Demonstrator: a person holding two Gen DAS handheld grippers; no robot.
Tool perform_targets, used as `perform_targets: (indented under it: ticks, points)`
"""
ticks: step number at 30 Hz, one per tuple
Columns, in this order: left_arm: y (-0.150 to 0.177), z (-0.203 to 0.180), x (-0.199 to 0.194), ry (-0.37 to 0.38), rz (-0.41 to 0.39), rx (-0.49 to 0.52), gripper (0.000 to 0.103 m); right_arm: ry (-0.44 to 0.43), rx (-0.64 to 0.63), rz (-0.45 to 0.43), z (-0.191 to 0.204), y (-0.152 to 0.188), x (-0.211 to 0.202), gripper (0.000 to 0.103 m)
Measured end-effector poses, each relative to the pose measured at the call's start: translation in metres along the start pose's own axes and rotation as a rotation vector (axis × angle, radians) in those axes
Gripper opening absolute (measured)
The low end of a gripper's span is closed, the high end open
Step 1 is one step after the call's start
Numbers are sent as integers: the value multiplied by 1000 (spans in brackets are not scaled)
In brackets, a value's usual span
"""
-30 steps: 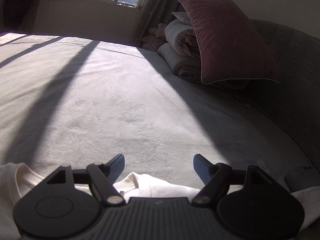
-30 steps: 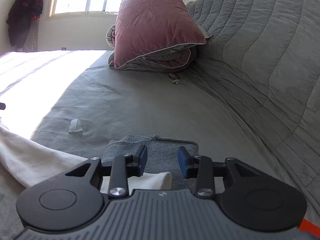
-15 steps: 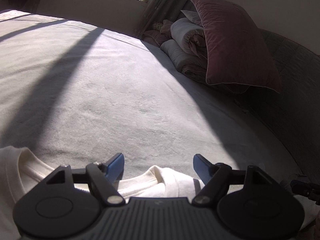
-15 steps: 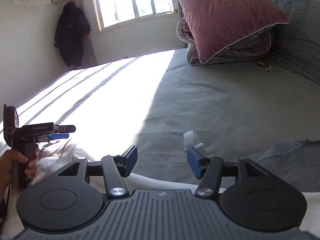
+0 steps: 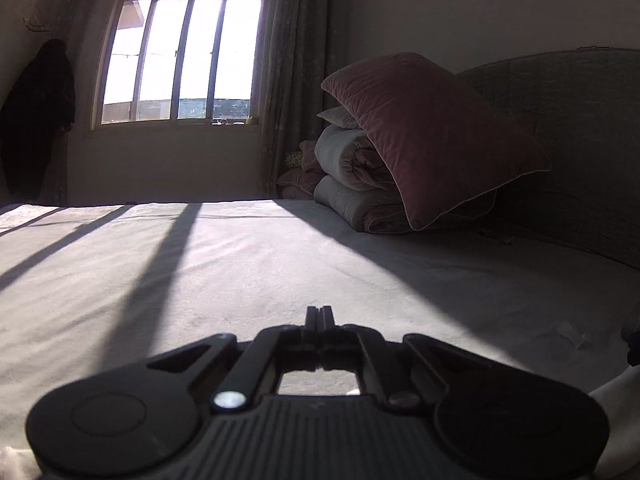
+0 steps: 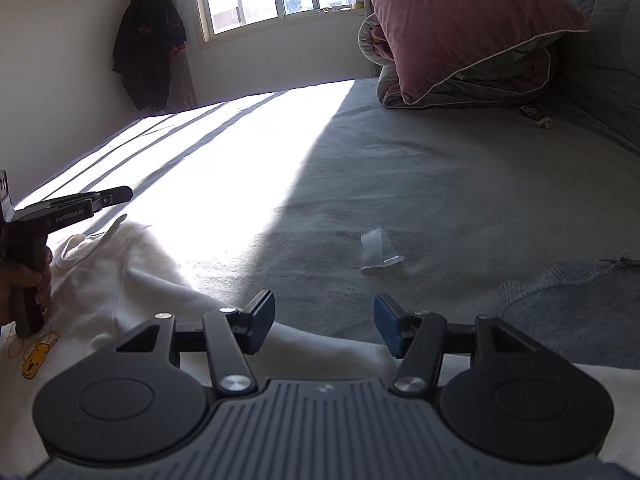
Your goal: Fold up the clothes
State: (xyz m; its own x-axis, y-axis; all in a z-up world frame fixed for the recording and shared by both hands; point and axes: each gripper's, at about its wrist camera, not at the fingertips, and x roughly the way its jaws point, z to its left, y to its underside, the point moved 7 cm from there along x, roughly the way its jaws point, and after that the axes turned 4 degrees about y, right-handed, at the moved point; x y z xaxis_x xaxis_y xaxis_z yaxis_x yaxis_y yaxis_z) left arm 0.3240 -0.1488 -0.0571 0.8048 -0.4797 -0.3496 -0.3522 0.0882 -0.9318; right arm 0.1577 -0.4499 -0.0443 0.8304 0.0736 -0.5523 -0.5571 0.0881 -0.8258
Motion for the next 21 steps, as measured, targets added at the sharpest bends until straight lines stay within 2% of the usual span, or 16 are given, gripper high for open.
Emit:
perform_targets:
  ticks: [1,4,5,6,8,11,15,17,18,19,20,21]
  points:
    - [-1,4,-1,-28,-30,-13,0,9,-3,2,-1,1,1,59]
    - [0,5,9,0,48,-38,6,26,-11,13,-4,4,3,59]
    - [-1,5,9,16,65,-44,15,32,-14,12,-4,4,3,59]
    - [-1,2,10,42,92,-58,33,37,-17,9,-5,5,2,59]
    - [3,-3,15,99,157,-81,55,38,-20,-8,-6,4,-4,59]
    - [11,-13,23,133,235,-60,57,39,-19,-21,-9,2,-3,59]
    - [21,-21,27,109,275,5,59,24,-53,14,-5,9,4,59]
    - [20,-22,26,98,274,7,59,-5,-89,32,2,12,5,57]
    - [18,-23,23,90,266,11,59,-28,-124,46,7,15,5,45]
    - [15,-24,20,81,259,16,59,-50,-161,61,12,17,5,22]
    - [12,-29,18,97,252,33,59,-71,-206,78,18,21,3,13]
    - [8,-34,16,113,246,51,59,-92,-253,93,23,25,1,12]
